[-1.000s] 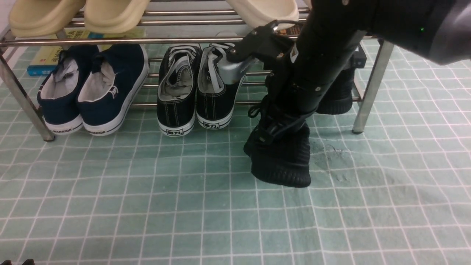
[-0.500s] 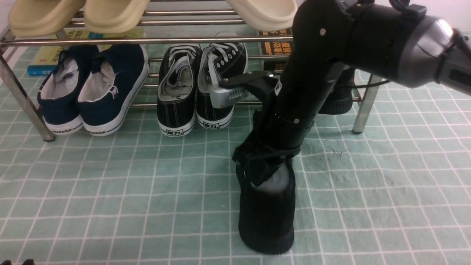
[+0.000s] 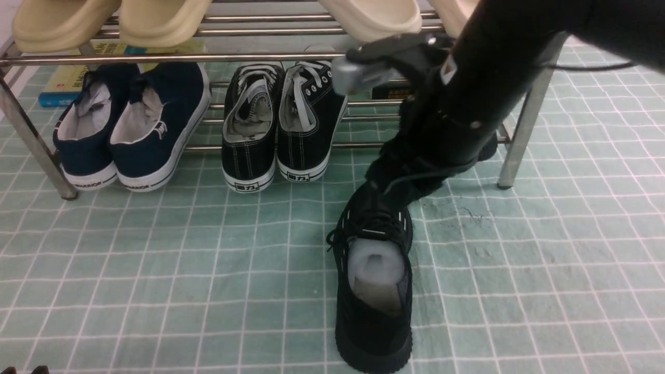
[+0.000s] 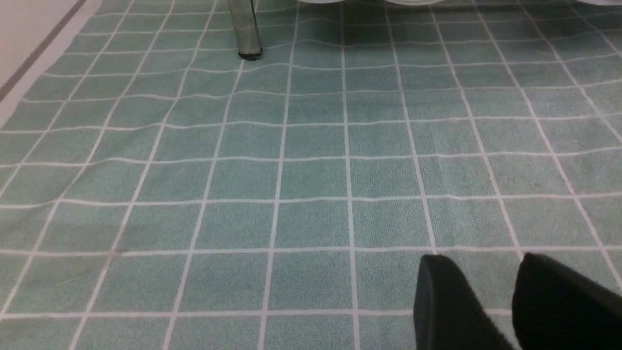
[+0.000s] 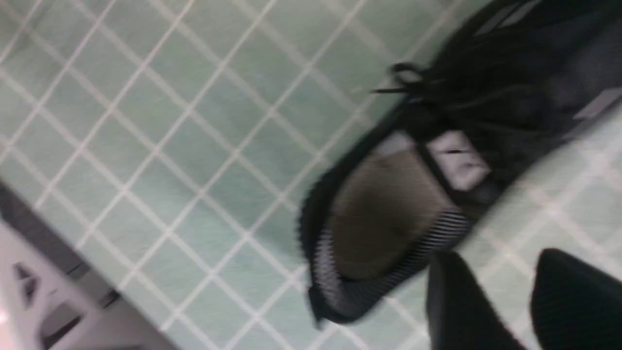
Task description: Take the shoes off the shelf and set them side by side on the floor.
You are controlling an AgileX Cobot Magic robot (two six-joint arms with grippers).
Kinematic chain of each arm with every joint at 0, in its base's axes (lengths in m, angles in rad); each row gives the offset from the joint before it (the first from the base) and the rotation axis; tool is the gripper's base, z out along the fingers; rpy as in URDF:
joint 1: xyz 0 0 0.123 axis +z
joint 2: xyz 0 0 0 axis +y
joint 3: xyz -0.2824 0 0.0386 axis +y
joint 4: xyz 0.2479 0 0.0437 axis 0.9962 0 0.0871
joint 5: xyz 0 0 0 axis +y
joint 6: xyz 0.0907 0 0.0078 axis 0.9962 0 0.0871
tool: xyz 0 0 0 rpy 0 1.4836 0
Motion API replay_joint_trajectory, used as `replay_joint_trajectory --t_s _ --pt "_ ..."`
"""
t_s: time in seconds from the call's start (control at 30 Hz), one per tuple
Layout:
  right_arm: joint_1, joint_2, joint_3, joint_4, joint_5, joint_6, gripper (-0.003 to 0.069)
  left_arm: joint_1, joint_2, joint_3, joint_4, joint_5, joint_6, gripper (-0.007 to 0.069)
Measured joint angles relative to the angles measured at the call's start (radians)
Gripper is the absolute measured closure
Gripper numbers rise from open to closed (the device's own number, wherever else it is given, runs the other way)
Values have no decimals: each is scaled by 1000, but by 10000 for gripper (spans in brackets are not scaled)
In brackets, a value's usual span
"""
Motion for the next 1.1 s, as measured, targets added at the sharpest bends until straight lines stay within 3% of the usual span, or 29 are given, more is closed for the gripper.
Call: replay_joint_trajectory --t_s 0.03,0.13,0.2,0.43,0.57,0.87,1.1 --pt "0 -12 0 -13 1 4 474 0 0 0 0 0 0 383" --pt "0 -102 0 -108 7 58 627 0 0 0 0 0 0 383" --pt "0 -123 0 -134 8 77 666 0 0 0 0 0 0 383" --pt "0 -82 0 -221 -55 108 645 0 0 0 0 0 0 383" --pt "0 -21 0 -322 -94 115 541 0 0 0 0 0 0 383" --pt "0 128 4 -629 -240 214 197 0 0 0 0 0 0 382" --pt "-1 197 4 -825 -301 348 118 0 0 0 0 0 0 382"
